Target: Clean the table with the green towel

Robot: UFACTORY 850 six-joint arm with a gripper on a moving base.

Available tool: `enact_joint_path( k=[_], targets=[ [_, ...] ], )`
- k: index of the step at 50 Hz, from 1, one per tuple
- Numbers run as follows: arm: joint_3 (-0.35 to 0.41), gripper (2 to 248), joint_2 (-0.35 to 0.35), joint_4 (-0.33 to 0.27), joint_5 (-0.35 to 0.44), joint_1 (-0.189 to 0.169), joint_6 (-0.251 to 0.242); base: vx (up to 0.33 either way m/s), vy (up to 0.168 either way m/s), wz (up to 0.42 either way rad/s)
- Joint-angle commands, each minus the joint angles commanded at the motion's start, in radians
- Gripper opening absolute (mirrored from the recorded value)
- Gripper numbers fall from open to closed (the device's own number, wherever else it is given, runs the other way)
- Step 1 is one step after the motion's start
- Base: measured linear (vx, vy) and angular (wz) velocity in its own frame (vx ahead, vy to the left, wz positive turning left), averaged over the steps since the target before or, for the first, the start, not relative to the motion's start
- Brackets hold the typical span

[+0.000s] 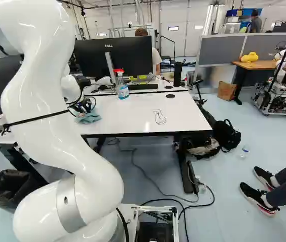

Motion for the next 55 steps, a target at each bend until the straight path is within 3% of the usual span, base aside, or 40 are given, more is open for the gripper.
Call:
enact_joint_path(
  k=[29, 55],
  targets=[
    [0.135, 50, 0.109, 0.000, 0.000, 0.039, 0.000, 0.000, 0.000, 0.000],
    [0.221, 50, 0.182, 0.000, 0.000, -0.021, 0.000, 0.000, 0.000, 0.000]
  ],
)
